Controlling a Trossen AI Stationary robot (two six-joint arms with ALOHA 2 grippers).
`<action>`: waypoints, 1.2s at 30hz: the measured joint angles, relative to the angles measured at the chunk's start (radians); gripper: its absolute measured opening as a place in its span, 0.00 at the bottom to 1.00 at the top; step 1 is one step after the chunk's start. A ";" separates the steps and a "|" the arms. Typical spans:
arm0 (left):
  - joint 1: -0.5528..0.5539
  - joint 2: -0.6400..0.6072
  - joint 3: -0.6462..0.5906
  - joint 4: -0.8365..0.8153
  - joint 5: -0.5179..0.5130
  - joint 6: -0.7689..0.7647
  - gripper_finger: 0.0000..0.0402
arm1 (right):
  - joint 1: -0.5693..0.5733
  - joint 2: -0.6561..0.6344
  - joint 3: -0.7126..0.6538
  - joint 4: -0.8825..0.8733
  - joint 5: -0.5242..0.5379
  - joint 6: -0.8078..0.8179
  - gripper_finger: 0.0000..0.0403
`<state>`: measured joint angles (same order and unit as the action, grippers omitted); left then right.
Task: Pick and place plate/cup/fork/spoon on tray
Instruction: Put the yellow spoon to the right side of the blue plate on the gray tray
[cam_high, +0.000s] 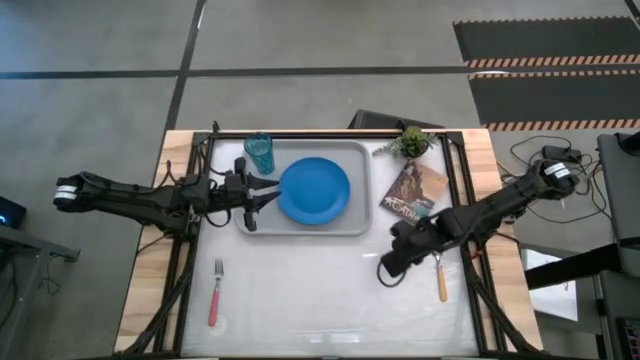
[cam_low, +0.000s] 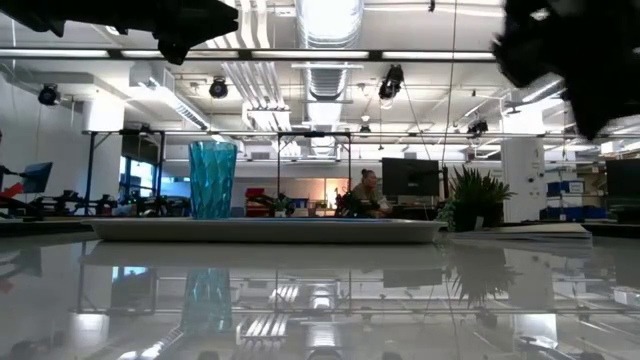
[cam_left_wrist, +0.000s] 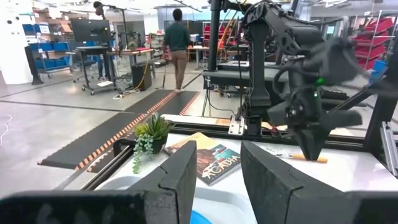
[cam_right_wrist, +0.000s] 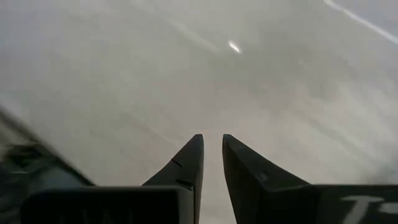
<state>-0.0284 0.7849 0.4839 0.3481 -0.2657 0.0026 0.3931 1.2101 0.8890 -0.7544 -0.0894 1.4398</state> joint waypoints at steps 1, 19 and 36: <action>0.000 0.000 0.000 0.000 0.000 0.000 0.27 | 0.015 0.000 -0.006 -0.033 -0.023 0.037 0.12; 0.000 -0.001 0.000 0.001 0.000 0.004 0.27 | 0.107 -0.004 -0.242 -0.106 -0.225 0.346 0.02; 0.000 -0.002 0.000 0.002 0.000 0.005 0.27 | 0.106 0.003 -0.268 -0.197 -0.198 0.367 0.36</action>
<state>-0.0288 0.7832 0.4839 0.3496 -0.2657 0.0078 0.4992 1.2133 0.6209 -0.9511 -0.2872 1.8066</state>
